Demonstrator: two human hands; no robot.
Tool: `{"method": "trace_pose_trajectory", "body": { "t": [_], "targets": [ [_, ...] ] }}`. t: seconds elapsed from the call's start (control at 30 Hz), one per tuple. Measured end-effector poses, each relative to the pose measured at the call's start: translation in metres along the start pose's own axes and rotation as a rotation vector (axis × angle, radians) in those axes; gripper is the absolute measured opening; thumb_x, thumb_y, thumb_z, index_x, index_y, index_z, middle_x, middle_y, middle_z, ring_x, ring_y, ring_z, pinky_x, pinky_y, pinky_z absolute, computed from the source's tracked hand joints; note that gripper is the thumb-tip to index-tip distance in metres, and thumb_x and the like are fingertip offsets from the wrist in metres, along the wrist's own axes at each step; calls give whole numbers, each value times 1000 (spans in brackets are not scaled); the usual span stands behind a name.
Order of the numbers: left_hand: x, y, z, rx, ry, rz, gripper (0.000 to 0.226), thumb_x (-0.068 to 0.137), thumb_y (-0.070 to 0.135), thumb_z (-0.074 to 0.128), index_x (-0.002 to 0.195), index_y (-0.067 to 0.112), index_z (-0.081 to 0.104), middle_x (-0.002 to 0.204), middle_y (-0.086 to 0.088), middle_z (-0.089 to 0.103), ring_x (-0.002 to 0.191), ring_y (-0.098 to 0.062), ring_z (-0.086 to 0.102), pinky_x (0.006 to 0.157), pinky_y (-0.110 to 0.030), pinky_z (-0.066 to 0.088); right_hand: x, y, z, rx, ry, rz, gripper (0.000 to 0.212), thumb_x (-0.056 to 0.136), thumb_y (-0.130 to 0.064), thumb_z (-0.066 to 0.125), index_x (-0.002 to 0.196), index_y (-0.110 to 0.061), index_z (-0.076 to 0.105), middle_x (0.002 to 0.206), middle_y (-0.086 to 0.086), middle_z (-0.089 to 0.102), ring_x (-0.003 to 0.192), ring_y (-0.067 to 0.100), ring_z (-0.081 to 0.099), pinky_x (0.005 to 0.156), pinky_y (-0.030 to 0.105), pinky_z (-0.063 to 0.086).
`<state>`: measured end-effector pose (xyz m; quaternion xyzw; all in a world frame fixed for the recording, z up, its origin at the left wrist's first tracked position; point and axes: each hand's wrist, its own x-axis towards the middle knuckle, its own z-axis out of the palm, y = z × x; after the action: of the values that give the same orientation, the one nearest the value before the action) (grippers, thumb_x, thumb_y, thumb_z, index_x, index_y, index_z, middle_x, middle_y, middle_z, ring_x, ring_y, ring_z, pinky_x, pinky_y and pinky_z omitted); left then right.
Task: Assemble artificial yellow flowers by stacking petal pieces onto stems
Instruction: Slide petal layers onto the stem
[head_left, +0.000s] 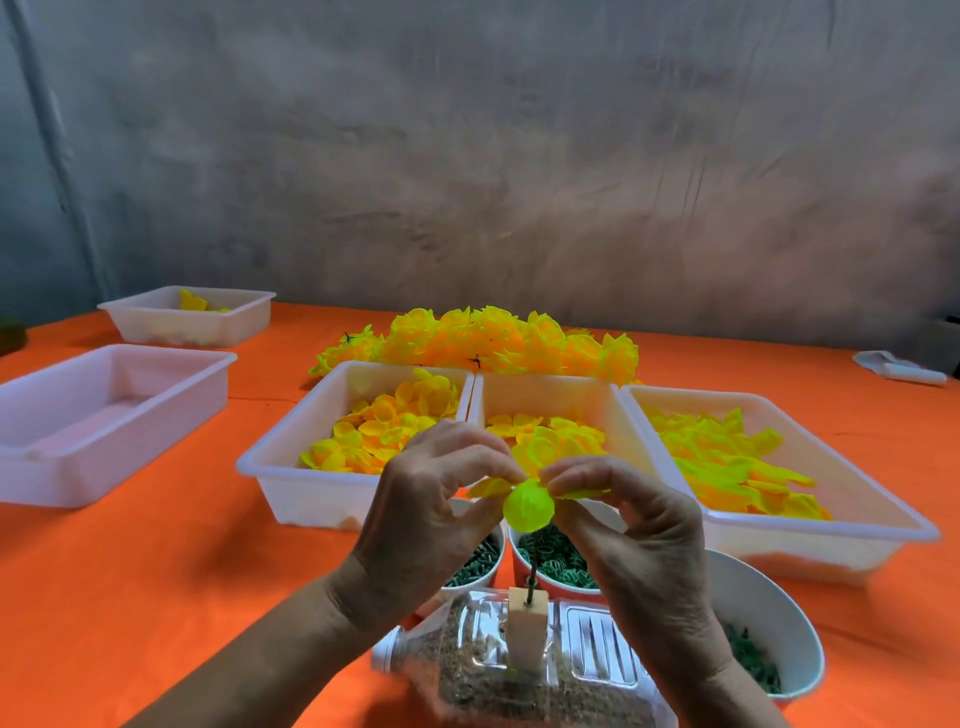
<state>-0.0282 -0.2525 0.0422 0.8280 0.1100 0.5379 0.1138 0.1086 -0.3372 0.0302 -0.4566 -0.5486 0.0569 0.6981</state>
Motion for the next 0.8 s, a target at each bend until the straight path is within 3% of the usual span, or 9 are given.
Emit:
{"method": "trace_pose_trajectory", "body": {
  "t": [0.13,0.3,0.57,0.67,0.8],
  "targets": [
    [2,3,-1,-36,-32,-38,9,74,13,72,77,4,74,82,-4,69,80,-20,64,71,-42,52,2,-5,0,21,-32,86,23,71,10,73,70,-13,69,80,2,74,82,17,70,78,33,55],
    [0,2,-1,-50,-47,-59,8,74,10,72,77,3,73,82,-5,69,80,-22,65,73,-41,52,2,-7,-1,21,-73,143,13,71,3,76,75,-8,72,76,5,73,74,16,67,72,32,53],
    [-6,-1,-1,13,-38,44,5,74,8,71,76,4,73,82,-6,69,77,-21,63,68,-46,51,-1,-1,-5,-53,-115,-12,24,69,6,76,70,-16,69,79,-1,73,81,19,68,77,34,53],
    [-9,-2,0,50,-45,88,2,75,7,72,76,5,73,82,-5,69,77,-22,64,69,-44,50,-3,1,-7,-95,-121,-53,18,69,-2,76,70,-18,70,80,-4,72,84,19,68,76,33,53],
    [-12,-3,3,108,-38,142,4,74,7,74,73,4,72,80,-4,69,76,-23,64,69,-40,49,-5,3,-8,-138,-120,-70,20,67,5,78,71,-14,71,82,-2,72,86,17,67,77,30,52]
  ]
}}
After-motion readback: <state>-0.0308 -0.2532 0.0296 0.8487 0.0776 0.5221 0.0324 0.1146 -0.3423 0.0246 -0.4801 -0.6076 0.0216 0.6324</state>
